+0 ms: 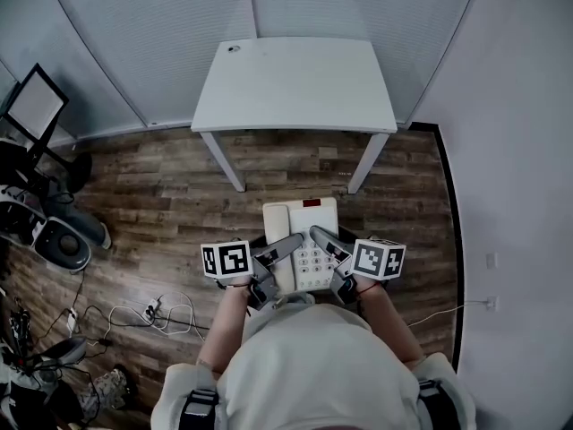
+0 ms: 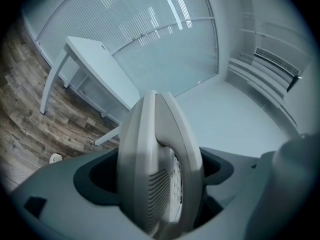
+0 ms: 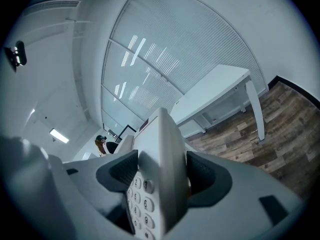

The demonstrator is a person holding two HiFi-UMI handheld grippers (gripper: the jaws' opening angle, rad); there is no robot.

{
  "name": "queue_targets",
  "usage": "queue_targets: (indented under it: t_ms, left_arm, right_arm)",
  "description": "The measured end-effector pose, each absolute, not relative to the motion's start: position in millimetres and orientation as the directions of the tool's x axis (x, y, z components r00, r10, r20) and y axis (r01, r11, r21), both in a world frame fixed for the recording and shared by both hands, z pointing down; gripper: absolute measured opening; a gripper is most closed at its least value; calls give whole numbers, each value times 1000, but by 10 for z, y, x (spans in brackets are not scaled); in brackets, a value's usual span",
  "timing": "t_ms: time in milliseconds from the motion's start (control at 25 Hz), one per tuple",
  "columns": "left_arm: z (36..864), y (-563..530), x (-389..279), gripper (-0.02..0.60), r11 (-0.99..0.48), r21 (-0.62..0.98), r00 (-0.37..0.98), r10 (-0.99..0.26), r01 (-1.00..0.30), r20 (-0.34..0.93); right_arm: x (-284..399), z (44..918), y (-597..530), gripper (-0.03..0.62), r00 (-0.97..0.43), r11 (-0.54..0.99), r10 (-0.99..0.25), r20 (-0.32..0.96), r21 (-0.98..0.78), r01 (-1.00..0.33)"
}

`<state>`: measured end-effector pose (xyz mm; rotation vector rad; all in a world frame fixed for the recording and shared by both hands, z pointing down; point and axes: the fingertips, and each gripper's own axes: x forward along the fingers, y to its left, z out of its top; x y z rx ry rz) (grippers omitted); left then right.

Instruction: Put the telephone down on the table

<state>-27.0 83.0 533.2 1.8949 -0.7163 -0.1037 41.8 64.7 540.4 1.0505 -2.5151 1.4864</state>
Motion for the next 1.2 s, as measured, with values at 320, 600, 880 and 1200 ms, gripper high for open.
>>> queue_targets:
  t_ms: [320, 600, 880, 1200]
  left_arm:
    - [5330, 277, -250, 433, -280, 864, 829, -505, -420, 239]
    - [5269, -290, -329, 433, -281, 858, 824, -510, -430, 246]
    - [5176, -896, -464, 433, -284, 861, 827, -509, -423, 238]
    - [5097, -1535, -612, 433, -292, 857, 836, -490, -425, 248]
  right_arm:
    - [432, 5386, 100, 310, -761, 321, -547, 348, -752, -575]
    - [361, 5347, -461, 310, -763, 315, -547, 344, -760, -568]
    - [232, 5245, -1064, 310, -755, 311, -555, 349, -755, -578]
    - [85, 5174, -1684, 310, -745, 296, -570, 347, -760, -579]
